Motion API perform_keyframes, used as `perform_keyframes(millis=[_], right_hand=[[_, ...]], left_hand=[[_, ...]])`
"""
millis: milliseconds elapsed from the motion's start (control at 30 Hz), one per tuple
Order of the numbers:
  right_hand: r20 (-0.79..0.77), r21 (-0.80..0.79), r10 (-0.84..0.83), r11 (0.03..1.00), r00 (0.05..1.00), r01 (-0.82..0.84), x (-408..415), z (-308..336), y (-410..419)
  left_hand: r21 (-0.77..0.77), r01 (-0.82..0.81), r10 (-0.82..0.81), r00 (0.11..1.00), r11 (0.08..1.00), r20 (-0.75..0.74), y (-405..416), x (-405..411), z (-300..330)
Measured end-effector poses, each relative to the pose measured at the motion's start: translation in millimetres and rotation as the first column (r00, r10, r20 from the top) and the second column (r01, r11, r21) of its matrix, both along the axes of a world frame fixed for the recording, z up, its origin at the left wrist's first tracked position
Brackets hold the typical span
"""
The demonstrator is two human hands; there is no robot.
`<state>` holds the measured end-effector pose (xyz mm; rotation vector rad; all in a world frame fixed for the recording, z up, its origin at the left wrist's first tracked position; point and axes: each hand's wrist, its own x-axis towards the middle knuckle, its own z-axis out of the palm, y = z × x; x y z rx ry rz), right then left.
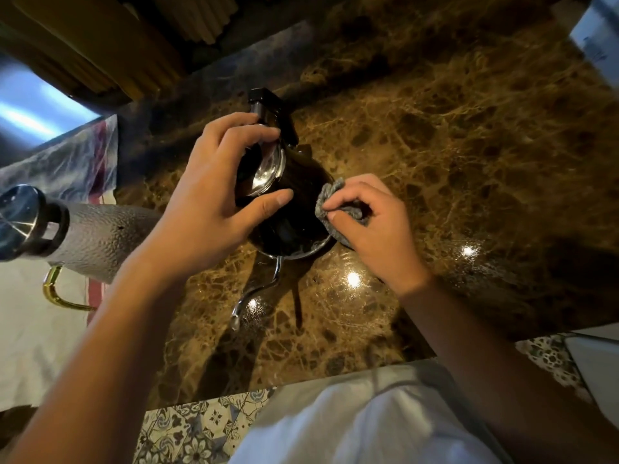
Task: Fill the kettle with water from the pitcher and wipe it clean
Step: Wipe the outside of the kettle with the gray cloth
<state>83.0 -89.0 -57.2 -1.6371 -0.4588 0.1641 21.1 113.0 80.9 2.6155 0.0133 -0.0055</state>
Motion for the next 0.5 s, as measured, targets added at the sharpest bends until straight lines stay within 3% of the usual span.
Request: perform_keyframes(millis=[267,367,500], right_hand=[[0.006,-0.138,-0.015,0.99,1.0,0.016,-10,-15,-6],[-0.03,-0.111,-0.03,0.993,0.999,0.027,-2,-10,-9],[-0.187,-0.01,-0.229,0.973,0.955,0.232,27,0,-11]], left_hand=[[0.075,-0.123,0.125,0.992,0.99,-0.03,-15,6,6],[0.125,-0.167,0.167,0.986,0.978,0.009,-21,10,2],[0.006,-0.015,0.016,0.997,1.0,-0.08,1,10,9]])
